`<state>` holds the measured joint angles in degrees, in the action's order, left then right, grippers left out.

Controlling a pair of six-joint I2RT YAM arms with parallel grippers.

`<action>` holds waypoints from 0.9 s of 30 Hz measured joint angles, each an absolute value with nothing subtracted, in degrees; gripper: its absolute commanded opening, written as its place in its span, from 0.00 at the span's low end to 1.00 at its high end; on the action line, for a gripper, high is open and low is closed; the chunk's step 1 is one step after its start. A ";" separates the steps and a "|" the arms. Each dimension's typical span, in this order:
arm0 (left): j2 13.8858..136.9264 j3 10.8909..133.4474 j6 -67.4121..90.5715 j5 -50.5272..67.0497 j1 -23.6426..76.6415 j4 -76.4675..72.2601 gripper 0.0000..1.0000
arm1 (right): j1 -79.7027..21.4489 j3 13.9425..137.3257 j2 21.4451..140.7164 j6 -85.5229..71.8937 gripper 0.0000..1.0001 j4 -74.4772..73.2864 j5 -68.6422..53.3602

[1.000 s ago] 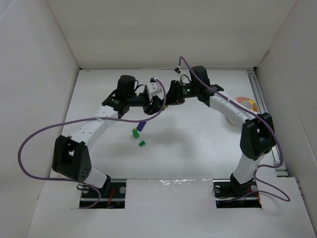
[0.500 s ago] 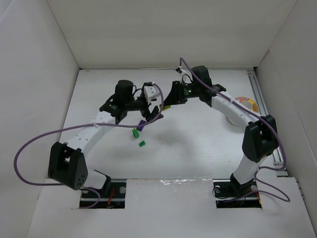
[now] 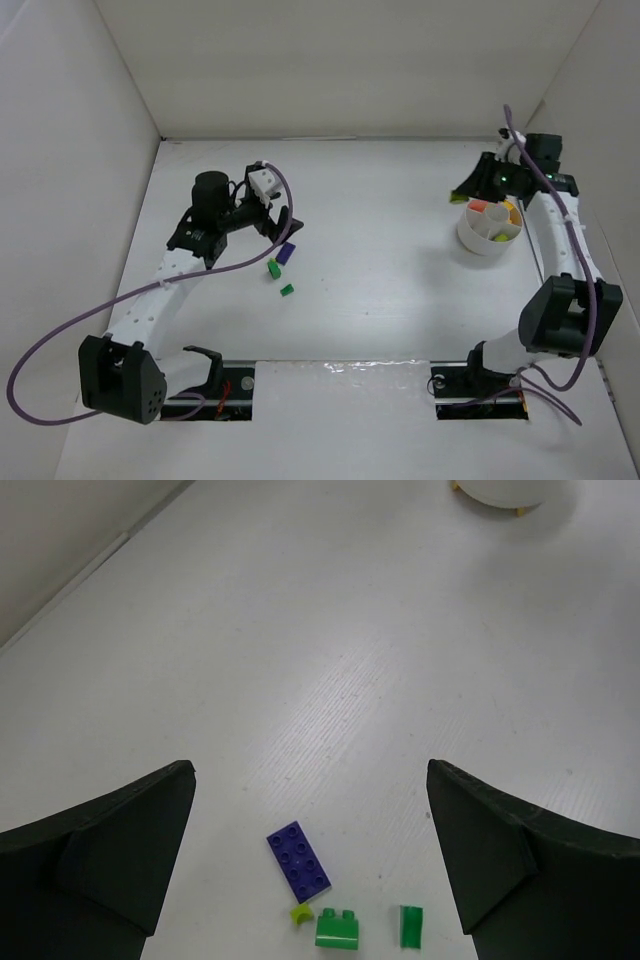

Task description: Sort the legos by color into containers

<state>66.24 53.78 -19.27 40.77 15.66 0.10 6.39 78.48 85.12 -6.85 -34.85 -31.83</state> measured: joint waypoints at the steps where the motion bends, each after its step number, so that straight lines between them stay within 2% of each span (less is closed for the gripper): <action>1: 66.28 53.30 -18.85 40.53 15.66 -0.23 1.00 | 9.76 78.48 85.12 -6.13 0.00 -36.93 -30.76; 5: 67.20 52.80 -17.41 39.92 15.66 -1.10 1.00 | 17.87 78.48 83.92 -3.51 0.00 -42.52 -26.33; 11: 70.00 52.80 -15.92 39.13 15.66 -2.37 1.00 | 24.16 78.48 78.59 -0.10 0.00 -48.03 -21.39; 18: 72.47 53.95 -13.89 38.68 15.66 -3.60 1.00 | 25.21 76.34 75.77 1.28 0.00 -50.17 -17.54; 27: 79.75 60.55 -10.87 38.24 15.31 -0.80 1.00 | 27.90 75.48 80.42 -0.75 0.00 -50.41 -16.86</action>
